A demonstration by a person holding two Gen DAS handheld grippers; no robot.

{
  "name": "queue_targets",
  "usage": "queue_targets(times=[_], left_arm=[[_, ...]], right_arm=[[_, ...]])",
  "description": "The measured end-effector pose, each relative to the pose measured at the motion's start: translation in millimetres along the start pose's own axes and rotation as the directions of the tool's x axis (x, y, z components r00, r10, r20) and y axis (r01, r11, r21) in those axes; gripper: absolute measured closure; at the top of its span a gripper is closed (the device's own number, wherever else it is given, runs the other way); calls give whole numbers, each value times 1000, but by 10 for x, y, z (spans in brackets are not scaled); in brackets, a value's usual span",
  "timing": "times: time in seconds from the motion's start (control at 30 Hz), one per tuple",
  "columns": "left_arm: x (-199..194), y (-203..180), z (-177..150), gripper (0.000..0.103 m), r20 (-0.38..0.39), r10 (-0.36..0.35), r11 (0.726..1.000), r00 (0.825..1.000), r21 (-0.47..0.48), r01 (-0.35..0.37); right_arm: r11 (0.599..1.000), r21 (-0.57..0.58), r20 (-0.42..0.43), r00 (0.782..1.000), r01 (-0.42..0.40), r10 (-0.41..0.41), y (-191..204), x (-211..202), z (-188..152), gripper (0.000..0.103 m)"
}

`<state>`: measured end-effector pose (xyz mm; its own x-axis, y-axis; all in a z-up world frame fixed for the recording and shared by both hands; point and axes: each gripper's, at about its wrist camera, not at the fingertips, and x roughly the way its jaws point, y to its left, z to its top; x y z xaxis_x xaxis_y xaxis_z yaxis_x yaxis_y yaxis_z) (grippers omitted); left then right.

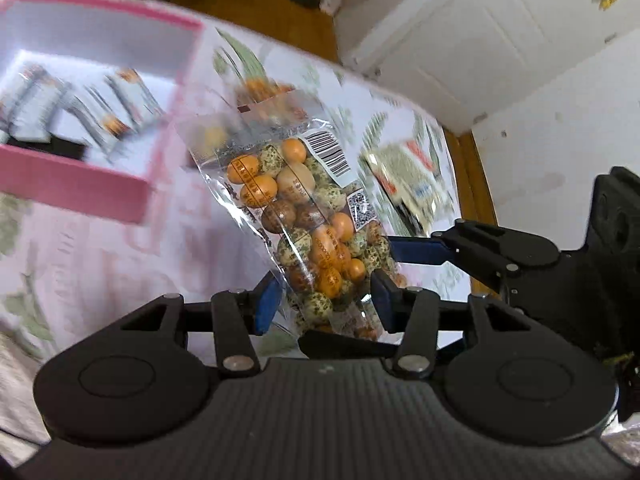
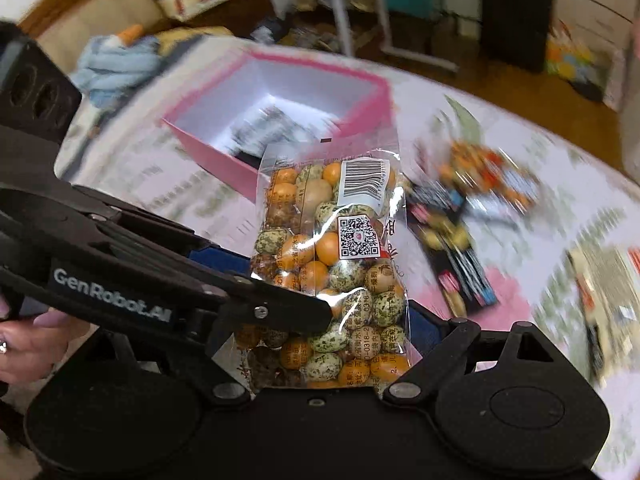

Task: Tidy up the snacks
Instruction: 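Lower the peanut bag into the pink box and open the right gripper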

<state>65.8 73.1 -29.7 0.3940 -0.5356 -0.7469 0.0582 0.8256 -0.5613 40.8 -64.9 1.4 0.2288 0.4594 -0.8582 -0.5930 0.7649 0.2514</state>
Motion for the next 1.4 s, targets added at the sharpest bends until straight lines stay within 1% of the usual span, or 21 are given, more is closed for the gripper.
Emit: queue_targets(times=[0.1, 0.17, 0.3, 0.47, 0.53, 0.63, 0.7, 0.8, 0.9, 0.97, 1.0, 1.17, 1.2, 1.23, 1.27, 1.33, 1.37, 1.4], left_arm=[[-243, 150, 119, 56, 68, 46, 999, 997, 10, -47], [-388, 277, 243, 56, 111, 83, 996, 990, 9, -84], [-589, 574, 606, 56, 206, 164, 986, 965, -9, -166], [-548, 959, 1059, 56, 283, 222, 974, 933, -13, -227], [-451, 1117, 1175, 56, 297, 230, 971, 927, -9, -238], [-276, 1343, 1267, 56, 289, 232, 972, 929, -36, -232], [-128, 1458, 1280, 56, 256, 230, 973, 939, -62, -221], [78, 1567, 1249, 55, 196, 219, 974, 956, -99, -203], [253, 1630, 1212, 53, 141, 210, 973, 968, -124, -193], [331, 1655, 1212, 51, 112, 211, 970, 971, -143, -194], [365, 1655, 1213, 48, 102, 220, 968, 970, -146, -204], [482, 1653, 1207, 38, 68, 268, 954, 961, -161, -255], [484, 1652, 1191, 35, 64, 278, 950, 958, -167, -264], [503, 1649, 1196, 35, 60, 298, 944, 953, -168, -284], [509, 1629, 1198, 35, 64, 327, 936, 943, -163, -313], [497, 1596, 1198, 35, 91, 396, 914, 914, -134, -382], [473, 1579, 1196, 35, 109, 414, 908, 904, -120, -402], [434, 1558, 1189, 35, 125, 421, 906, 898, -110, -409]], right_arm=[[998, -47, 62, 997, -52, 55, 115, 72, 234, 11], [994, -82, 100, 992, -70, 78, 222, 158, 421, 11], [987, -127, 192, 974, -98, 121, 354, 419, 849, 11], [980, -186, 285, 951, -71, 123, 431, 844, 1351, 11], [979, -197, 309, 944, -59, 118, 417, 1022, 1470, 11], [975, -218, 302, 946, -51, 117, 368, 1270, 1561, 11], [970, -243, 295, 950, -29, 103, 341, 1409, 1559, 11], [970, -240, 228, 970, -31, 87, 282, 1589, 1547, 11], [970, -242, 177, 982, -22, 67, 246, 1686, 1468, 11], [972, -236, 135, 989, -21, 54, 237, 1731, 1432, 11], [973, -229, 120, 991, -22, 51, 233, 1749, 1429, 11], [970, -244, 62, 998, 9, 7, 297, 1819, 1429, 11], [966, -259, 50, 999, 19, -6, 326, 1835, 1425, 11], [963, -269, 41, 999, 28, -17, 341, 1862, 1424, 10], [961, -274, 28, 999, 44, -38, 358, 1882, 1424, 10], [952, -293, 33, 996, 84, -78, 378, 1878, 1416, 9], [943, -314, 56, 993, 112, -100, 405, 1845, 1392, 9], [937, -324, 75, 991, 131, -112, 416, 1805, 1377, 9]])
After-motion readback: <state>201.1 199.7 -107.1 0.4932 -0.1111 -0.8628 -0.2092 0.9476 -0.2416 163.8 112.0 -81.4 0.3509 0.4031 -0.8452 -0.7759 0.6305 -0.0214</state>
